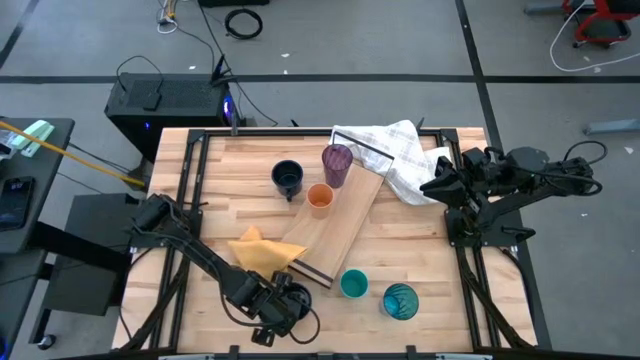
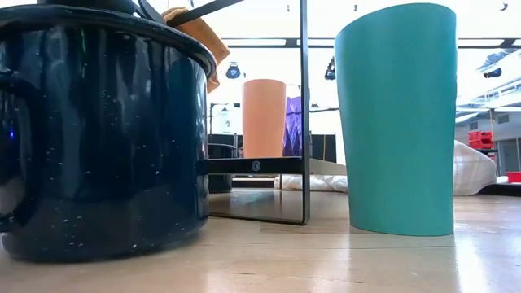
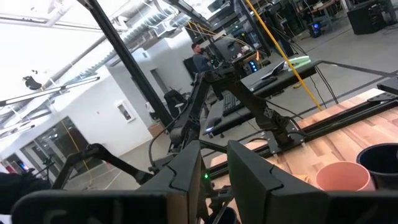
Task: Stack small to large cups/mugs on shelf
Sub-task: Put the bottom dark blue mug on the shelf
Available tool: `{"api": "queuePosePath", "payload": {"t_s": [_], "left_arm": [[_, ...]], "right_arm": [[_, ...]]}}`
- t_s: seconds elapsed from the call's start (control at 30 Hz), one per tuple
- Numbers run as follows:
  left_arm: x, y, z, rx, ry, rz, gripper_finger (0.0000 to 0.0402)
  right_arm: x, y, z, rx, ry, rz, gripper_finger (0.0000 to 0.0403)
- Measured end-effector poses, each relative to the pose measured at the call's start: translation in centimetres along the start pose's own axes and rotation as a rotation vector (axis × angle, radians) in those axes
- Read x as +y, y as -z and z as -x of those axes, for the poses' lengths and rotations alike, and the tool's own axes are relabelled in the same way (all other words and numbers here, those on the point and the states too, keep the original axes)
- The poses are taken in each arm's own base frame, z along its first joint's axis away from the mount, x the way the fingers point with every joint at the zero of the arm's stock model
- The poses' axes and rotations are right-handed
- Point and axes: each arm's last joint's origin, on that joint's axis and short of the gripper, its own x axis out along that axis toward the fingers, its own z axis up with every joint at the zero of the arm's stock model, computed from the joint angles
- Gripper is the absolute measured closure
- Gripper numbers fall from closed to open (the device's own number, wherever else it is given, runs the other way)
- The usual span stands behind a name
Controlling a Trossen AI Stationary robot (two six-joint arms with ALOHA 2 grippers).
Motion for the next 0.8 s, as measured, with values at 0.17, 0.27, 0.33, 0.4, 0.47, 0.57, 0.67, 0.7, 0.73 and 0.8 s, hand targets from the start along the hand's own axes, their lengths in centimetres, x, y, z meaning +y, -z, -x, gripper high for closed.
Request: {"api": "queuePosePath", "payload": {"t_s": [0.17,0.27,0.33,0.4,0.47,0.57,0.67,0.7,0.73,0.8], "left_arm": [[-0.02,0.03,-0.04,0.009,0.016,0.001,0.0288],[-0.01,0.04,-0.06,0.01,0.015,0.01,0.0337],[0.01,0.02,0.0,0.009,0.01,0.014,0.0368],[0.03,0.03,0.02,0.011,0.01,0.013,0.0369],[0.01,0.04,0.02,0.012,0.013,0.012,0.0369],[0.0,0.04,0.02,0.013,0.018,0.013,0.0369],[-0.06,-0.05,0.08,0.017,0.029,0.016,0.0369],[-0.13,-0.17,0.19,0.018,0.038,0.016,0.0369],[-0.23,-0.35,0.35,0.015,0.051,0.018,0.0369],[-0.47,-0.87,0.83,0.005,0.078,0.025,0.0369]], "right_arm": [[0.0,0.0,0.0,0.0,0.0,0.0,0.0316],[0.0,0.0,0.0,0.0,0.0,0.0,0.0316],[0.0,0.0,0.0,0.0,0.0,0.0,0.0316],[0.0,0.0,0.0,0.0,0.0,0.0,0.0316],[0.0,0.0,0.0,0.0,0.0,0.0,0.0316],[0.0,0.0,0.0,0.0,0.0,0.0,0.0316],[0.0,0.0,0.0,0.0,0.0,0.0,0.0316],[0.0,0.0,0.0,0.0,0.0,0.0,0.0316],[0.0,0.0,0.0,0.0,0.001,0.0,0.0316],[-0.01,0.0,0.0,-0.002,0.004,0.0,0.0316]]}}
